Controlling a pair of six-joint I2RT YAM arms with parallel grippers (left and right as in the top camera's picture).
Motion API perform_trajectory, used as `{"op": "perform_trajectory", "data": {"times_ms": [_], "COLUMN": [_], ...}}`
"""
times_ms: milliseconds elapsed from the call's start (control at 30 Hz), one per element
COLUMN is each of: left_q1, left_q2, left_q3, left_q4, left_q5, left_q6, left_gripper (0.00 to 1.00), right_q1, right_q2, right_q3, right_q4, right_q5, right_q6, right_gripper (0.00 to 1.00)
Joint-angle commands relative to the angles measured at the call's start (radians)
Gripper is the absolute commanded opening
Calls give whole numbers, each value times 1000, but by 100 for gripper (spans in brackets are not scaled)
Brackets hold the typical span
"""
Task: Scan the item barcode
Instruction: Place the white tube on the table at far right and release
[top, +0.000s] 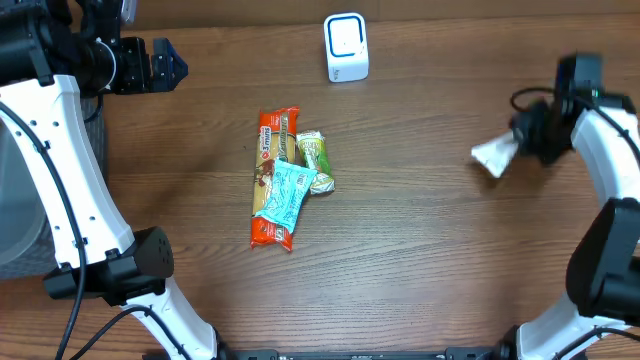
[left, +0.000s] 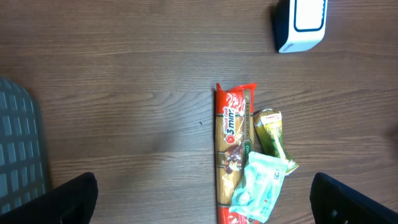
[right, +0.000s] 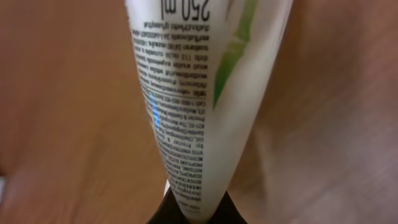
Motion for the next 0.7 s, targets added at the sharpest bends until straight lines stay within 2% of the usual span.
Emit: {"op": "perform_trajectory", "data": {"times_ms": [0, 100, 167, 200, 267, 333, 367, 400, 533, 667], "left_q1": [-3, -3, -3, -3, -3, -3, -3, -3, -3, -3], "left_q2": [11, 11, 11, 11, 11, 11, 11, 11, 11, 11], "left_q3": [2, 2, 2, 2, 2, 2, 2, 2, 2, 1], "left_q4": [0, 0, 0, 0, 0, 0, 0, 0, 0, 0], "left_q5": [14, 14, 14, 14, 14, 14, 14, 14, 14, 14], "left_q6": [3, 3, 3, 3, 3, 3, 3, 3, 3, 3], "left_gripper": [100, 100, 100, 100, 100, 100, 100, 100, 100, 100], "right_q1": [-24, -31, -32, -32, -33, -32, -32, -32, -32, -7], "right_q2": [-26, -26, -26, -27, -27, -27, -27, -27, -28, -28], "right_q3": [-73, -119, -121, -118, -110, -93, -78, -67, 27, 164], "right_q4": [51, 81, 81, 84, 81, 61, 35, 16, -104, -174], "right_q5": [18, 105, 138, 137, 126, 100, 82, 74, 58, -159], "right_q6": [239, 268, 213, 164, 60, -29, -76, -98, -198, -354], "right_gripper": [4, 4, 4, 12, 34, 66, 75, 77, 76, 75]}}
